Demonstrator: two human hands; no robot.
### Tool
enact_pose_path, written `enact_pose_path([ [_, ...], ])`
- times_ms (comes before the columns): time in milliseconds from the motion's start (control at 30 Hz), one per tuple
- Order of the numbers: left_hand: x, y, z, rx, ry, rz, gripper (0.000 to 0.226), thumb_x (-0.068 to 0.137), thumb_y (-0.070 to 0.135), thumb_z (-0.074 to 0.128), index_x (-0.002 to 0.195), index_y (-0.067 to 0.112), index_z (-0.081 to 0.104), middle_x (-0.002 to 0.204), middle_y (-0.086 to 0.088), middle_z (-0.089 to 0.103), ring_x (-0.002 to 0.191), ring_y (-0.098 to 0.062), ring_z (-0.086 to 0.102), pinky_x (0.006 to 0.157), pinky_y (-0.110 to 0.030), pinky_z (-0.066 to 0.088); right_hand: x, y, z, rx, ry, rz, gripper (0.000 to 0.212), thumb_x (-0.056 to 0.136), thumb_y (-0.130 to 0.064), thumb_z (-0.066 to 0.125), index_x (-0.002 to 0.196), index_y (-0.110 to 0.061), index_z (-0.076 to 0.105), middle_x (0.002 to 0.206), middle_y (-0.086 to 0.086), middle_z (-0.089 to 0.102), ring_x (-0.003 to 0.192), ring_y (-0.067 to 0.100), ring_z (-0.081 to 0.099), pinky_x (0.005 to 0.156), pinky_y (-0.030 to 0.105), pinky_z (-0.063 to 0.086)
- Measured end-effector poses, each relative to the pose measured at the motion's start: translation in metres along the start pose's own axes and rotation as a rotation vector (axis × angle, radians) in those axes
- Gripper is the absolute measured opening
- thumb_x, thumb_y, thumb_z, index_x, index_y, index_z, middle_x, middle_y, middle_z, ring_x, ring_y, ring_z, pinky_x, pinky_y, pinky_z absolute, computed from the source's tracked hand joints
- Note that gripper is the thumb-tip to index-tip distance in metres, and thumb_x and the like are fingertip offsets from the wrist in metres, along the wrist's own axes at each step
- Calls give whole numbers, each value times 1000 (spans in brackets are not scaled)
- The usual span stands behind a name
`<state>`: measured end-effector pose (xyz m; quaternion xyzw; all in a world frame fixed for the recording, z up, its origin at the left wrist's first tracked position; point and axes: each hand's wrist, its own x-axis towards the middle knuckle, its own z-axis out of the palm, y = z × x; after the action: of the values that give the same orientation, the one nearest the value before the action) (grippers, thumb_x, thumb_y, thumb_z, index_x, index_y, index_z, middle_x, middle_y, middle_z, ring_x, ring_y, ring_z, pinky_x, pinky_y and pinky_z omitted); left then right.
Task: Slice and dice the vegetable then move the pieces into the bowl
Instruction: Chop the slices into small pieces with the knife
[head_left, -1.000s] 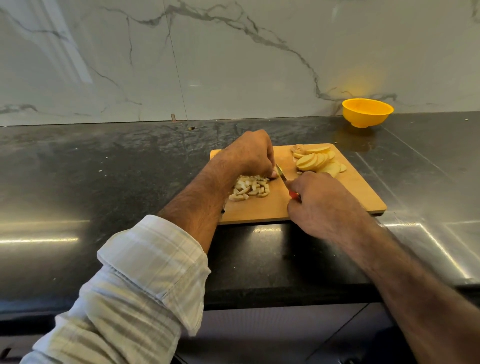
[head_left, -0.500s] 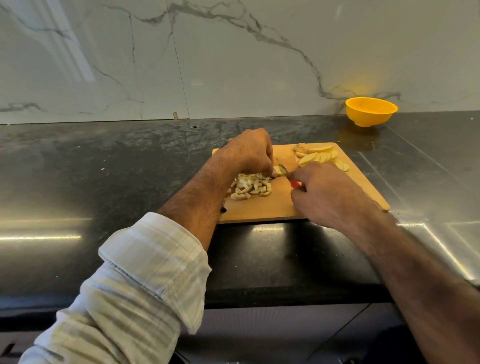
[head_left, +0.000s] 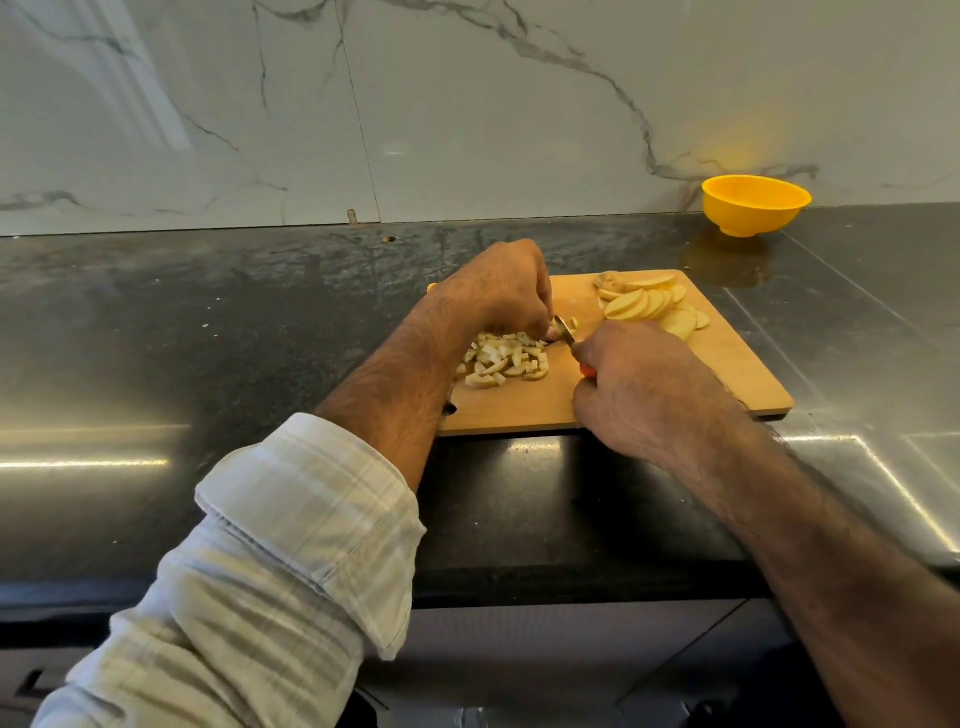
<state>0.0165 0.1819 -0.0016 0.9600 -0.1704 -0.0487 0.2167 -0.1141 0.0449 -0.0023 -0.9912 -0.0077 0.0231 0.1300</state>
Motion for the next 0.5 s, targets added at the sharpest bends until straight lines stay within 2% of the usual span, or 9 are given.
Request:
enact_pose_path([
  [67,-1,1,-1,3,3,10,12,84,21,89,93,19,82,96,4,77,93,-11,71,82,-30,61,2,-3,0,-18,-11,-4,34,93,-27,71,126,-23,64,89,-10,48,82,11,51,72,29,50],
  [167,-2,2,-1,-3,1,18,12,84,22,89,92,20,81,96,4,77,94,-10,71,84,-31,61,7,-4,-1,-18,3,-15,36,93,-26,72,127,-21,63,91,-8,51,87,13,53,75,29,51],
  [300,-4,2,-3,-11,-5,16,11,82,23,90,89,20,81,95,6,77,93,-9,71,87,-34,61,19,-2,-2,7,38,-31,40,95,-25,68,135,-21,62,109,-2,59,95,16,54,80,31,53],
  [400,-6,0,-6,-19,-3,8,13,82,23,91,91,20,82,96,6,77,95,-9,70,87,-33,61,19,9,-1,61,125,-58,35,96,-28,63,131,-24,67,122,-1,66,96,13,56,77,29,53],
  [500,-7,-1,-9,-19,3,2,11,82,20,90,91,20,82,97,4,77,95,-10,70,84,-32,61,10,15,-1,76,115,-71,34,96,-30,64,130,-26,67,119,-4,64,92,11,57,71,28,54],
])
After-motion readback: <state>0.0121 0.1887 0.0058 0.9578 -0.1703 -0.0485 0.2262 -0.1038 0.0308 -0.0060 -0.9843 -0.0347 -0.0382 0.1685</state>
